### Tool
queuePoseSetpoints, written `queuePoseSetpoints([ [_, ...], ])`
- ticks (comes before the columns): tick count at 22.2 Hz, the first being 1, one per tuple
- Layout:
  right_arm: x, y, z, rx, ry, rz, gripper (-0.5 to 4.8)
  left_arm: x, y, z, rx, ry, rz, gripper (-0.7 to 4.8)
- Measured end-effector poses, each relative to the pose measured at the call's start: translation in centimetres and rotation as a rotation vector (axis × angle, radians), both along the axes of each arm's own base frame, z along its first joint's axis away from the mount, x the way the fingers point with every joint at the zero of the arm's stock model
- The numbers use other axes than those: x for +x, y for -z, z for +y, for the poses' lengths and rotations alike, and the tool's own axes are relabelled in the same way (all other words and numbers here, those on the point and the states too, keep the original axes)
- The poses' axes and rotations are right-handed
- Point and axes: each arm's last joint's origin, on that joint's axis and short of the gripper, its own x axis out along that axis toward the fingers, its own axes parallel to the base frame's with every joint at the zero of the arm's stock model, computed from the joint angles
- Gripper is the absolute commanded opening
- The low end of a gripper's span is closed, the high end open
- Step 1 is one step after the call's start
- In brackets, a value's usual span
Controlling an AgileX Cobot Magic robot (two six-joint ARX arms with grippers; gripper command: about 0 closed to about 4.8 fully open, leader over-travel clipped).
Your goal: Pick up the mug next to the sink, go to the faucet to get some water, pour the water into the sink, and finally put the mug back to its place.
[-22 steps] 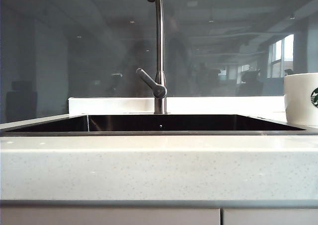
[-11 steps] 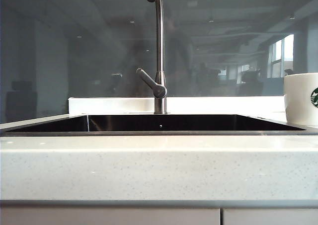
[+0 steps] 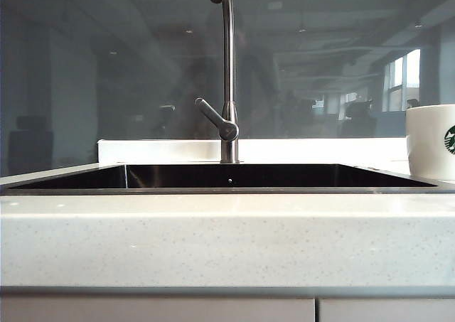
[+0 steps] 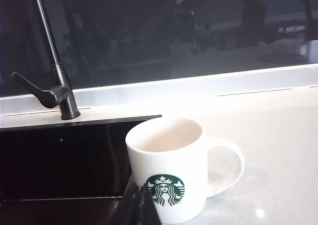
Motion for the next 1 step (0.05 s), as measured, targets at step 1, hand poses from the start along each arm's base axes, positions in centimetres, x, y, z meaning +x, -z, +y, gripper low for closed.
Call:
queuePoseSetpoints([
  [1, 0.00, 0.00, 0.00, 0.000, 0.000, 0.000, -0.06, 0.00, 0.00, 0.00, 0.000, 0.000, 0.000, -0.06],
])
